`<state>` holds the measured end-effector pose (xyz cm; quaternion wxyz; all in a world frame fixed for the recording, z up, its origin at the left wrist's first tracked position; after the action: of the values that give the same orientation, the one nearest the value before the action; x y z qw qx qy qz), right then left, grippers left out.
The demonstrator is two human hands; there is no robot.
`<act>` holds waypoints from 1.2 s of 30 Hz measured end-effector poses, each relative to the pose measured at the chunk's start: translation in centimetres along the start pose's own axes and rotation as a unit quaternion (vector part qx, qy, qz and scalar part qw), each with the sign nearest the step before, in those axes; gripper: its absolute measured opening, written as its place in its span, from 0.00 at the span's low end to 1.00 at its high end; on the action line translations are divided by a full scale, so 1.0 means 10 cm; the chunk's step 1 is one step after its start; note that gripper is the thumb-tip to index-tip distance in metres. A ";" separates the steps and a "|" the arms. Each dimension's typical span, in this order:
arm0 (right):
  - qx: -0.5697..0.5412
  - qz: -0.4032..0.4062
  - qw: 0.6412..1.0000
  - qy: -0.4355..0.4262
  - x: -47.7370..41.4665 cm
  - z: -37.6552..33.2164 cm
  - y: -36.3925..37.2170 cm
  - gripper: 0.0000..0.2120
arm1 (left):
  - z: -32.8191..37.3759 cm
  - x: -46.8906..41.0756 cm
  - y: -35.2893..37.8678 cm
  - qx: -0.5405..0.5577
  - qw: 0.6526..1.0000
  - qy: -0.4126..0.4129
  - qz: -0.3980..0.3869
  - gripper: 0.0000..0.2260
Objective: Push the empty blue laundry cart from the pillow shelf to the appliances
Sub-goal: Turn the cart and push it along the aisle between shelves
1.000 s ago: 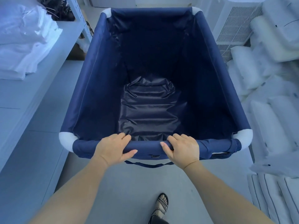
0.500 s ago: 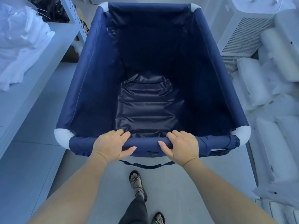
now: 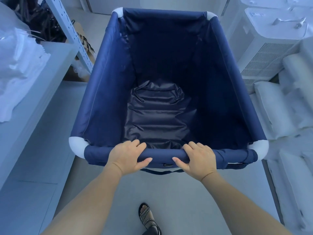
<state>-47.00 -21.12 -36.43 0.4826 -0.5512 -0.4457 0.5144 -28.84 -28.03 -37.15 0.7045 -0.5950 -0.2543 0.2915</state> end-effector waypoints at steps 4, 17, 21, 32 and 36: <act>0.006 -0.002 1.000 0.002 -0.38 0.07 0.06 0.23 | -0.18 -0.35 -0.03 -0.005 1.000 0.012 -0.003 0.20; 0.008 -0.001 1.000 -0.016 -1.66 0.41 0.25 0.24 | -0.74 -1.57 -0.13 0.002 1.000 0.019 -0.004 0.19; 0.003 0.000 1.000 -0.021 -2.17 0.57 0.31 0.24 | -0.92 -2.05 -0.21 0.002 1.000 0.011 0.006 0.18; -0.012 -0.014 0.999 -0.048 -3.37 0.94 0.50 0.24 | -1.38 -3.12 -0.30 0.002 1.000 -0.013 0.026 0.22; -0.013 -0.010 0.999 -0.051 -3.77 1.05 0.55 0.23 | -1.53 -3.44 -0.33 0.001 0.999 -0.021 0.030 0.22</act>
<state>-60.32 -58.36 -36.77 0.4573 -0.5262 -0.4822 0.5305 -41.80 -63.56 -36.79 0.6907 -0.5954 -0.2508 0.3247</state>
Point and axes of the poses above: each hand's wrist, its own x-axis away from the middle knuckle, its own y-axis out of the palm, z = x × y, the point moved 9 cm from there along -x, towards the middle knuckle, and after that the axes turned 7 degrees about x, right-handed, at the moved point
